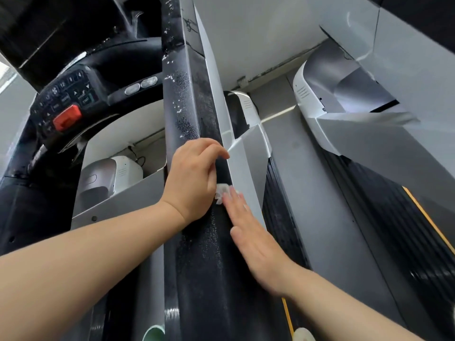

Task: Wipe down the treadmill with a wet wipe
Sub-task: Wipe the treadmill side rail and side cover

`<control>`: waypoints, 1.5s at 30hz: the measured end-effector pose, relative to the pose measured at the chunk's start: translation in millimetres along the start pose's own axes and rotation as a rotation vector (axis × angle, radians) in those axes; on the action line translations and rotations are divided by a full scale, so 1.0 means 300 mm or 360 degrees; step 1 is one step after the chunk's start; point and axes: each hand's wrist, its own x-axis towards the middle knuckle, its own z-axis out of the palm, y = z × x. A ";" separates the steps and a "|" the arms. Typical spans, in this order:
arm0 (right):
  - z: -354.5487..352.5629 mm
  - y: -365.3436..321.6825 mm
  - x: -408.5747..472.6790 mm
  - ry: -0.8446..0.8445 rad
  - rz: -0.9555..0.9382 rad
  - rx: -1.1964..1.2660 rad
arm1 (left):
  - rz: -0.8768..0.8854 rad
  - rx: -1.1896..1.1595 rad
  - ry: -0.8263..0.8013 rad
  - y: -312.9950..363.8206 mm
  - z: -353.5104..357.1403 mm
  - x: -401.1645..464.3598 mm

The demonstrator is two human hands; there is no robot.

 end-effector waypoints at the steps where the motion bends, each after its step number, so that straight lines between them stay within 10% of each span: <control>1: -0.028 0.025 0.011 0.0022 0.0121 0.0112 | 0.0001 0.0001 -0.0005 0.001 -0.002 -0.001; 5: -0.017 0.029 0.125 0.0107 0.0514 0.0238 | -0.0019 -0.0015 0.0017 0.001 -0.003 0.003; 9: 0.022 0.028 0.039 0.0015 -0.0020 0.0021 | -0.0021 -0.0023 0.0061 0.001 -0.002 0.004; 14: -0.115 0.101 0.248 0.0088 0.0809 0.0438 | -0.0056 -0.0013 0.0037 0.003 -0.006 -0.002; 19: -0.051 0.106 0.176 0.0134 0.0336 0.0448 | -0.0028 -0.0049 0.0057 -0.004 -0.007 0.000; 24: -0.099 0.157 0.206 0.0146 0.0882 0.0478 | -0.0040 -0.0063 0.0032 -0.005 -0.004 -0.001; 28: -0.075 0.087 0.180 0.0130 0.0431 0.0469 | -0.0051 -0.0068 0.0041 -0.007 -0.002 -0.004; 33: -0.135 0.157 0.221 0.0087 0.0839 0.0522 | -0.0060 -0.0057 0.0020 -0.006 -0.004 -0.005; 39: -0.078 0.093 0.135 0.0103 0.0394 0.0453 | -0.0049 -0.0048 0.0022 -0.004 -0.005 0.003; 45: -0.041 0.129 0.035 0.0066 0.0663 0.0434 | -0.0050 -0.0048 0.0003 -0.005 -0.006 -0.002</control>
